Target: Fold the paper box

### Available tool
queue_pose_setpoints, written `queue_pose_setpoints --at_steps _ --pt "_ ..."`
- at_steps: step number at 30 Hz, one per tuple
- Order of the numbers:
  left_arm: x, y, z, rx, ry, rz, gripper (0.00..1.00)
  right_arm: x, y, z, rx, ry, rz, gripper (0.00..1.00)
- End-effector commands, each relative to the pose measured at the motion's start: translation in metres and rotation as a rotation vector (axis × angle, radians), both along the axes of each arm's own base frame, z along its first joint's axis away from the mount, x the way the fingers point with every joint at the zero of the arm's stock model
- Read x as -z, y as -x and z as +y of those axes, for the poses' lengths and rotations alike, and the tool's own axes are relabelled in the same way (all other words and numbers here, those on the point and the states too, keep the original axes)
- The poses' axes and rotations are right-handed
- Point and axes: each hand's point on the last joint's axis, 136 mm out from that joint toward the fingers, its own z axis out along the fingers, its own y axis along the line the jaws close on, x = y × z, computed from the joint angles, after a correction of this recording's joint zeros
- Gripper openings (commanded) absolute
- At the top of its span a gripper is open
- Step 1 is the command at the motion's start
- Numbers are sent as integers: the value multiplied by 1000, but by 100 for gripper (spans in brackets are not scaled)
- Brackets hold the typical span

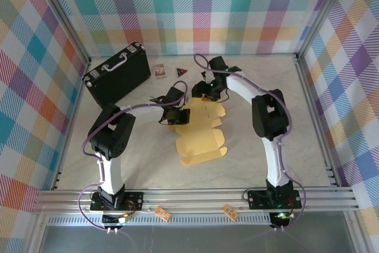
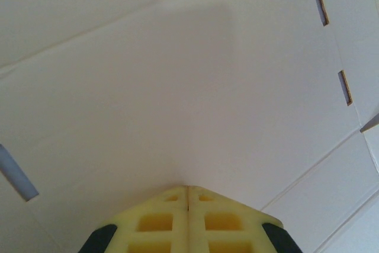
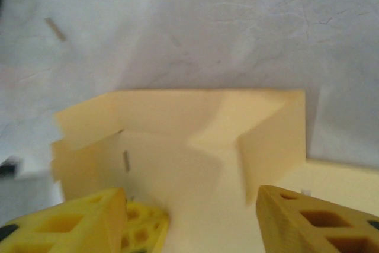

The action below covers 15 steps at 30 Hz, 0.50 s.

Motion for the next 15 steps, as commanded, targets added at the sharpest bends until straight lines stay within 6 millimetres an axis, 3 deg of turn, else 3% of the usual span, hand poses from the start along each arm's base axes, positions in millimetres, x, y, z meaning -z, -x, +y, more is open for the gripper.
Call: queue_pose_setpoints --at_steps 1,6,9,15 --pt "23 28 18 9 -97 93 1 -49 11 -28 30 3 -104 63" --pt "21 27 18 8 -94 91 1 -18 47 -80 121 98 -75 65" --pt "21 27 18 7 -94 89 1 8 66 -98 145 130 -43 67" --pt "21 28 18 11 -93 88 1 40 86 -92 112 88 37 68"
